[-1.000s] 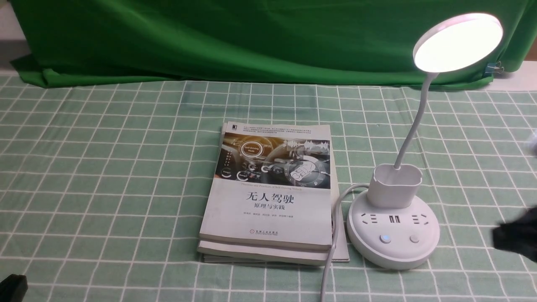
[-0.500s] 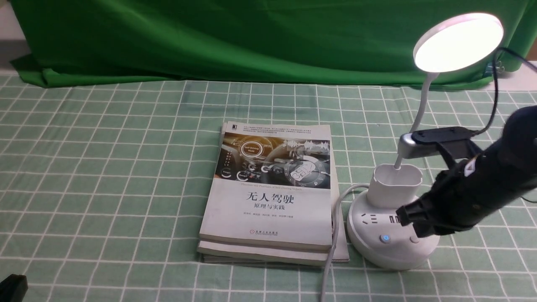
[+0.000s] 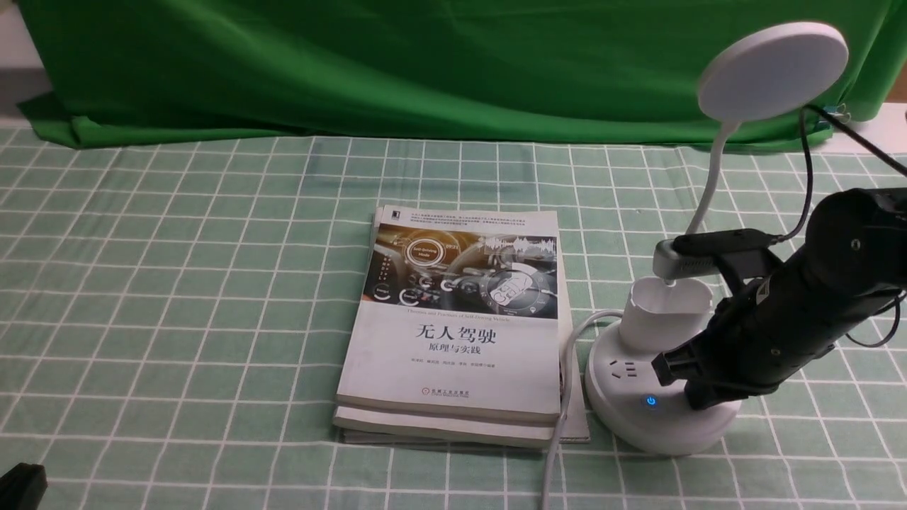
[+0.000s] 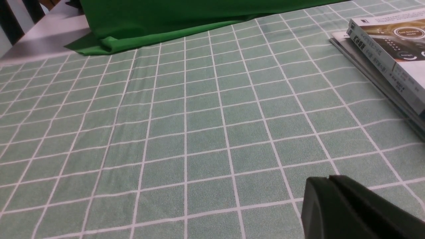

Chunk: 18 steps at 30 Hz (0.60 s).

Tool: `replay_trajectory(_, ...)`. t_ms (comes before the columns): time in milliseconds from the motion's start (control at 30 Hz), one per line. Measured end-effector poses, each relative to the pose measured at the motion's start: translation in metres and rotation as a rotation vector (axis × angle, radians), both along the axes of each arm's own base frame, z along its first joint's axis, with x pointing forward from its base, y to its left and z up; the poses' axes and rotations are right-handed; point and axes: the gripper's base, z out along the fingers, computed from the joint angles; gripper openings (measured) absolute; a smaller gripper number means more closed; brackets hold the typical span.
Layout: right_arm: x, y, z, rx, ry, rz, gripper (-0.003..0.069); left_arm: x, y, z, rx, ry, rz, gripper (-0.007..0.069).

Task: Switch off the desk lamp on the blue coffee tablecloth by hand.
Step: 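Press the power button on the lamp base to turn the lamp off with the right gripper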

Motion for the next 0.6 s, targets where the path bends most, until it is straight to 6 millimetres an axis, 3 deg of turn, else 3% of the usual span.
replay_trajectory(400,-0.005,-0.001,0.023,0.026,-0.080,-0.002,0.0041,0.000,0.000,0.000,0.000,0.000,0.000,0.0000)
replay_trajectory(600,-0.003,-0.001,0.013,0.016,-0.045,-0.007,0.0041,0.000,0.000,0.000,0.000,0.000,0.000,0.0000)
